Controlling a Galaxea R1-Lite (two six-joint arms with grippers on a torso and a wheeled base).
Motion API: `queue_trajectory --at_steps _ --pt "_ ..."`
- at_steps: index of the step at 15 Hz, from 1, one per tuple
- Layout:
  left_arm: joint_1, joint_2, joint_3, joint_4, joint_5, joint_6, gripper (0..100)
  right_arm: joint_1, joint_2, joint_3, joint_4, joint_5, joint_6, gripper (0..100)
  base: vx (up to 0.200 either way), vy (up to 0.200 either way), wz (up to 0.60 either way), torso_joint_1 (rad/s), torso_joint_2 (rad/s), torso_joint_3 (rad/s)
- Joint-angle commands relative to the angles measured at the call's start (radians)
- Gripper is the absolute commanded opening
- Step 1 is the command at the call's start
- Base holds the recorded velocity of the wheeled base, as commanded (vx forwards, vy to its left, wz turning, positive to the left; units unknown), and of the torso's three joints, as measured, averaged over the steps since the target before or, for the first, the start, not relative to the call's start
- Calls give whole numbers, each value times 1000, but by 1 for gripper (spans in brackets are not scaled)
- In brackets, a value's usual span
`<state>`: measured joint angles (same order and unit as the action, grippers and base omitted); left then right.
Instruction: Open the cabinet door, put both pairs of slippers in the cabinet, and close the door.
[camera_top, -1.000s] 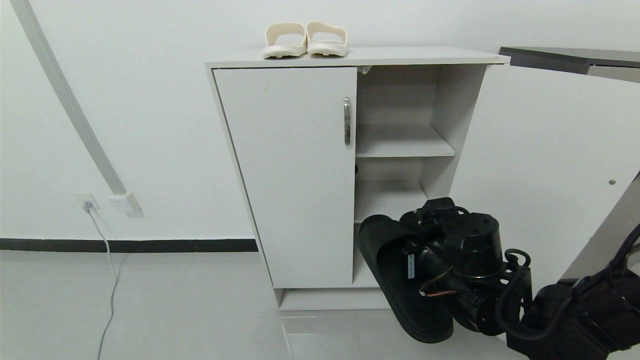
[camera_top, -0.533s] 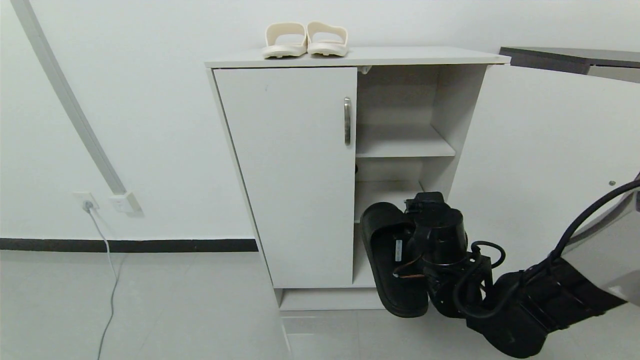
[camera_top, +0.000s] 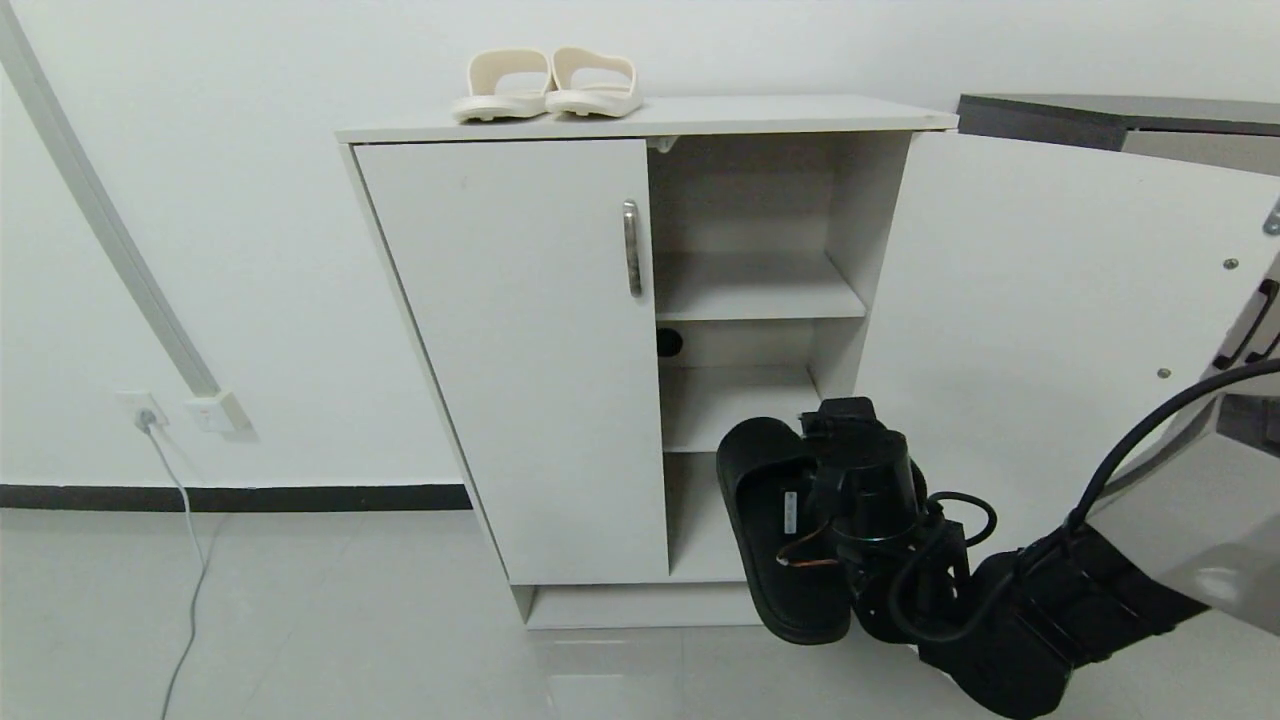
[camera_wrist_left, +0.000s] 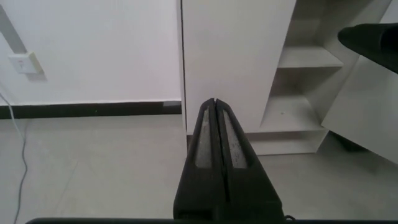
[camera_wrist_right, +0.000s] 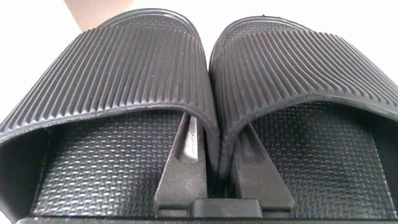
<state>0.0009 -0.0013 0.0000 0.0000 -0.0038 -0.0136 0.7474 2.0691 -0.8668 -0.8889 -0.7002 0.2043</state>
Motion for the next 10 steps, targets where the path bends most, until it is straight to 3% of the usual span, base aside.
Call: queue_trajectory --at_steps 1,4,10 --pt "-1 3 0 0 1 0 0 9 42 -1 -25 4 0 0 0 0 0 0 0 0" --pt "-1 3 0 0 1 4 0 27 126 -20 -131 36 -5 0 0 0 0 0 0 0" --pt "-1 3 0 2 -1 6 0 27 187 -58 -137 42 0 0 0 0 0 0 0 0"
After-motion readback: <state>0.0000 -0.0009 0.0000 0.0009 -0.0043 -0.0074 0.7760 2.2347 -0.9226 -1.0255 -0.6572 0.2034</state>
